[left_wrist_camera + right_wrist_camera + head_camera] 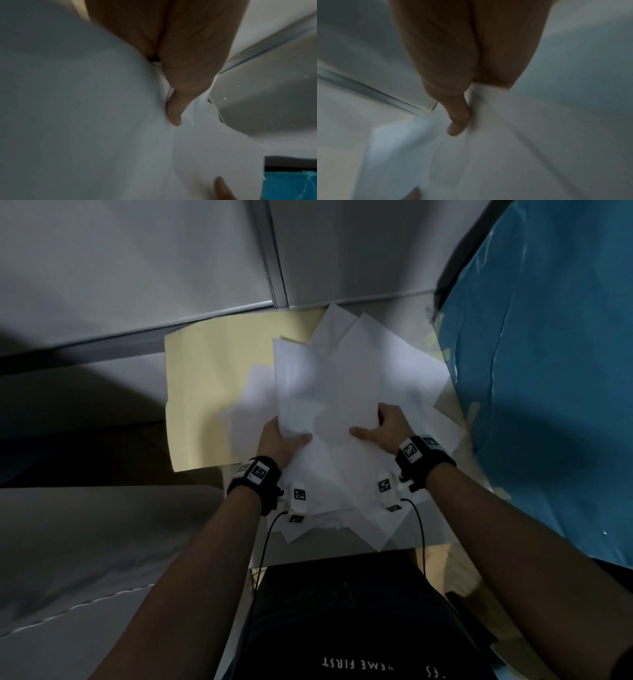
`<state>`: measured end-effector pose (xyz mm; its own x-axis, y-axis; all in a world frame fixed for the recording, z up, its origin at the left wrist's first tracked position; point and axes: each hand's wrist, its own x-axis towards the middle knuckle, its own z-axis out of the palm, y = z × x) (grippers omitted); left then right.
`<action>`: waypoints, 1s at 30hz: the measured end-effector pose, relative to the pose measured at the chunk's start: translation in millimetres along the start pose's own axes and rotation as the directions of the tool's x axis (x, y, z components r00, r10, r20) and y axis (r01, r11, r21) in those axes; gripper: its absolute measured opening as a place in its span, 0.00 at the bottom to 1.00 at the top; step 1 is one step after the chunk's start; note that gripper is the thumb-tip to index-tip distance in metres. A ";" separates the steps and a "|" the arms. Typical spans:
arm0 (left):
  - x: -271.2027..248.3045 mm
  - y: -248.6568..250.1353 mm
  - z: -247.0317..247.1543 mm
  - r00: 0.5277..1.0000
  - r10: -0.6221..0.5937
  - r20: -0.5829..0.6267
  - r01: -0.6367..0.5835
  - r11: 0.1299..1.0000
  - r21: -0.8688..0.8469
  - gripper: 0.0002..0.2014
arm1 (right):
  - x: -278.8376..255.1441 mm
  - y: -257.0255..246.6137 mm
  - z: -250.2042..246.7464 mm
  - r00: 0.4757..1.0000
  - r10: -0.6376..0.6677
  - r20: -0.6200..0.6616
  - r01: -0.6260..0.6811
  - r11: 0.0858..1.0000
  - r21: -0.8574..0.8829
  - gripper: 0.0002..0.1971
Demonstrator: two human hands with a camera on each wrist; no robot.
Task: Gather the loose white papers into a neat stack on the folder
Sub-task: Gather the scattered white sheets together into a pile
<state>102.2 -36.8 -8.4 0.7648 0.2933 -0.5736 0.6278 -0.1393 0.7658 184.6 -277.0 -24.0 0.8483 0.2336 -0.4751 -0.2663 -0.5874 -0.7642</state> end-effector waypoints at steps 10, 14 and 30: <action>-19.9 16.2 -14.2 0.995 0.091 0.043 -0.083 0.984 -0.160 0.21 | -12.7 -28.5 -13.1 0.990 0.046 0.130 -0.082 0.953 0.292 0.38; -39.1 53.6 -4.6 0.905 0.325 -0.275 -0.374 0.916 -0.146 0.17 | -25.9 -73.7 -16.3 0.979 -0.108 -0.173 0.161 0.931 0.328 0.18; -29.8 7.6 -22.3 0.902 0.105 -0.419 -0.215 0.950 -0.226 0.13 | -60.8 52.8 -38.0 0.802 0.386 -0.455 -0.445 0.895 -0.024 0.66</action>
<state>80.9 -25.6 21.1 0.6947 0.6465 -0.3153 0.3993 0.0179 0.9166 136.3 -351.7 -18.9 0.7860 -0.3924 -0.4777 -0.6047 -0.6484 -0.4624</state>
